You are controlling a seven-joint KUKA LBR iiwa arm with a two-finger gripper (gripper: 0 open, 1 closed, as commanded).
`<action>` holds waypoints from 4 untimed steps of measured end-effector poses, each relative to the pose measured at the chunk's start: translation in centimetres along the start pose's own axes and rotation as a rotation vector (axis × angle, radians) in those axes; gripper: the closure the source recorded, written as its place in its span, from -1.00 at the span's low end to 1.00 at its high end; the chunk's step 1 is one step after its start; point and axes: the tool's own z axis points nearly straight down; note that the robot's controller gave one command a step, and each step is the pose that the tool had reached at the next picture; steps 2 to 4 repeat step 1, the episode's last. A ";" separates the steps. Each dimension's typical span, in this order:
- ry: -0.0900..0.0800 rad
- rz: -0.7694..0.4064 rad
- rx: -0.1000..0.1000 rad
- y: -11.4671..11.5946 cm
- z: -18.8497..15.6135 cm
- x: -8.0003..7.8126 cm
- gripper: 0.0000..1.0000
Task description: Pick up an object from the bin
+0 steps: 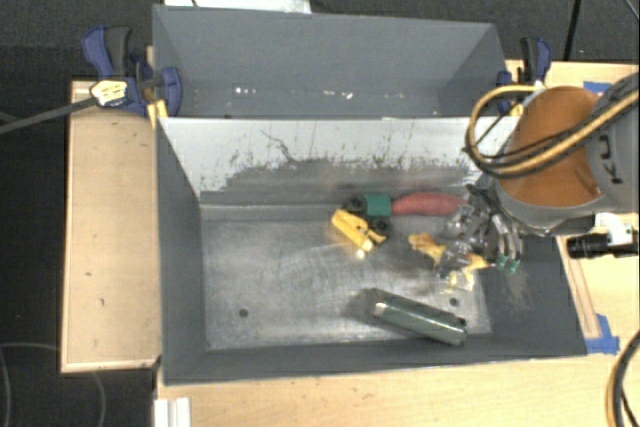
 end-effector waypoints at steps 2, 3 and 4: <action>-0.004 -0.001 -0.001 0.0 -2.3 -0.1 1.00; -0.004 -0.001 -0.001 0.0 -2.3 -0.1 1.00; -0.004 -0.001 -0.001 0.0 -2.3 -0.1 1.00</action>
Offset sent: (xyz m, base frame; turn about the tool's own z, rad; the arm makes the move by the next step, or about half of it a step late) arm 0.0000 0.0000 0.0065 0.0000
